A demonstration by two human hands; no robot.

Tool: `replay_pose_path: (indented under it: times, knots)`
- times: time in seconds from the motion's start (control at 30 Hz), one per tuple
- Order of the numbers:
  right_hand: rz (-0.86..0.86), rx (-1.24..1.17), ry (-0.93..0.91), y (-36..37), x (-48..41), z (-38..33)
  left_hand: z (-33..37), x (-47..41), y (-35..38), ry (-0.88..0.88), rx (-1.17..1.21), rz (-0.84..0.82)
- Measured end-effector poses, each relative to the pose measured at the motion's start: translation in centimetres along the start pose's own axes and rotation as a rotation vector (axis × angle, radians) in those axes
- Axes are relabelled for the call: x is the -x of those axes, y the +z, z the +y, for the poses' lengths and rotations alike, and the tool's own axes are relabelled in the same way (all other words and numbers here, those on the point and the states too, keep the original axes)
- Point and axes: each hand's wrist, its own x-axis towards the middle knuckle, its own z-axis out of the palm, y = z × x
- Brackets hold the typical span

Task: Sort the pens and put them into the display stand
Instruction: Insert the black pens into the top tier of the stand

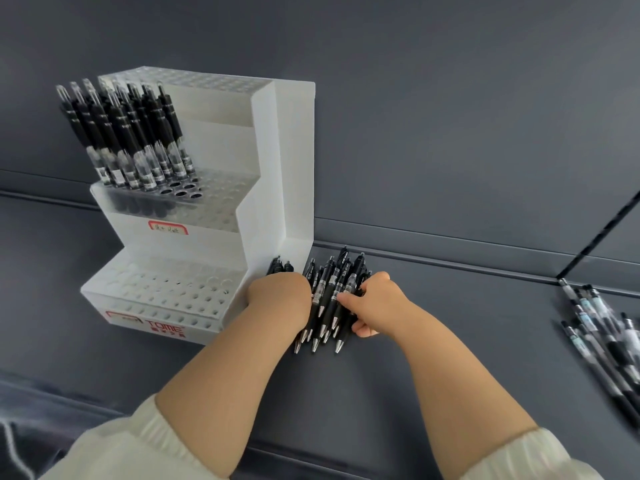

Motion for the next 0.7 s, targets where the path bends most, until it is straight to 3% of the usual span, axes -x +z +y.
replay_pose_path:
  times: [0.2, 0.3, 0.43, 0.6, 0.7]
  knots:
    - [0.059, -0.016, -0.043, 0.2, 0.3, 0.2, 0.5, -0.1, -0.8, -0.010, -0.019, -0.011]
    - [0.085, -0.042, -0.021, -0.3, 0.4, 0.5, -0.1, 0.0, -0.2, 0.007, 0.075, 0.095]
    - [0.159, 0.243, -0.003, -0.4, -0.2, 0.4, -0.7, 1.4, 0.4, -0.012, 0.280, 0.320]
    - [0.133, 0.422, 0.013, -0.2, -0.6, -0.4, -1.1, 2.6, 0.9, 0.053, 0.425, 0.416]
    - [0.131, 0.393, 0.011, -0.4, -0.3, -0.6, -1.4, 2.9, 1.2, 0.116, 0.538, 0.491]
